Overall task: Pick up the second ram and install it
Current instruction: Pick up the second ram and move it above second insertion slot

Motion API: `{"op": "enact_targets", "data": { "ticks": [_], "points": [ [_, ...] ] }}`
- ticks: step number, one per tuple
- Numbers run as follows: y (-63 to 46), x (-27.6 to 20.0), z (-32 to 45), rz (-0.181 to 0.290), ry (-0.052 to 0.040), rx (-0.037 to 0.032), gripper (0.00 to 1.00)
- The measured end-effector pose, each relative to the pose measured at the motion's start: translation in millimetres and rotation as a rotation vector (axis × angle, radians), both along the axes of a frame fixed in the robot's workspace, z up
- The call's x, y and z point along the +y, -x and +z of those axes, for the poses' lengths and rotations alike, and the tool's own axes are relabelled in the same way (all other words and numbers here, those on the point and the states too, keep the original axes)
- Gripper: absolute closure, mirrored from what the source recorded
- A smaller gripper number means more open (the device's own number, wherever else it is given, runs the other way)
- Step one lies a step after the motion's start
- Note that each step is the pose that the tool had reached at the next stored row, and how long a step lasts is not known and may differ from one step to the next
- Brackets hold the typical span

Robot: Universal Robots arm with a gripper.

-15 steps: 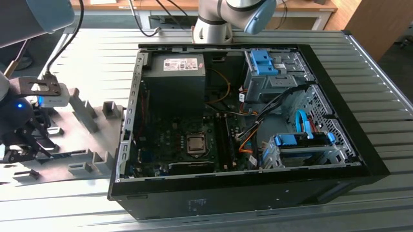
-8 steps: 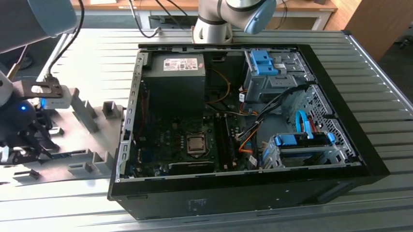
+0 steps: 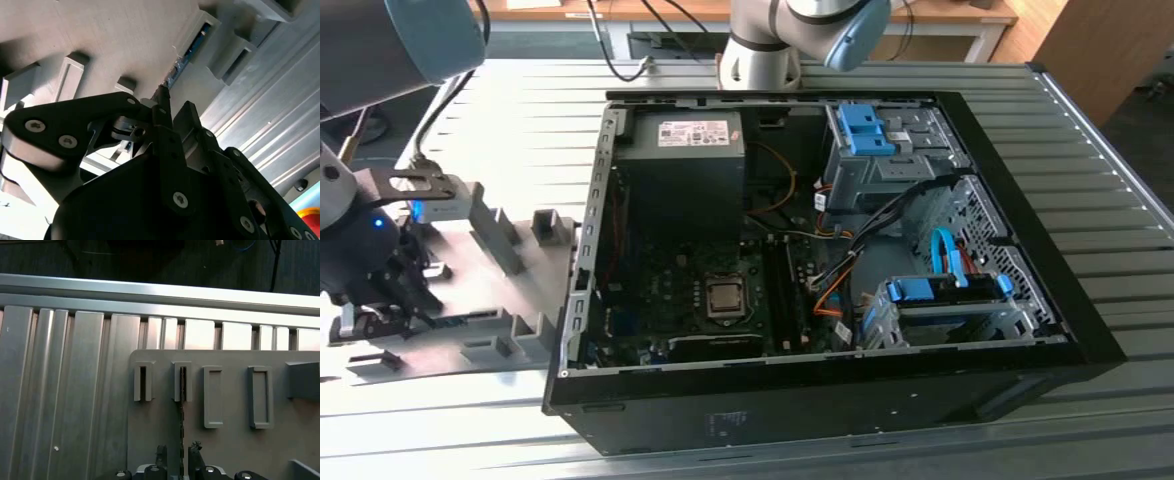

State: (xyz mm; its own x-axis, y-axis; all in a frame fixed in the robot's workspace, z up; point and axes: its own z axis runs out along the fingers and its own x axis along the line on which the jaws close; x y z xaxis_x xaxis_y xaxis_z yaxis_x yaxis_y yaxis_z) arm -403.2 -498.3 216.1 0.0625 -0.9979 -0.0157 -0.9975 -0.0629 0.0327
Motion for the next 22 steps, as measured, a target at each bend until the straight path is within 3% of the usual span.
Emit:
{"op": "enact_targets", "data": {
  "ticks": [3,16,22],
  "points": [
    [0.7,3.8,-3.6,0.0,-0.0018,-0.0006,0.69],
    [2.6,3.9,-26.7,-0.002,-0.0015,-0.0002,0.69],
    [2.7,3.9,-27.0,-0.002,-0.0019,-0.0001,0.69]
  ]
}}
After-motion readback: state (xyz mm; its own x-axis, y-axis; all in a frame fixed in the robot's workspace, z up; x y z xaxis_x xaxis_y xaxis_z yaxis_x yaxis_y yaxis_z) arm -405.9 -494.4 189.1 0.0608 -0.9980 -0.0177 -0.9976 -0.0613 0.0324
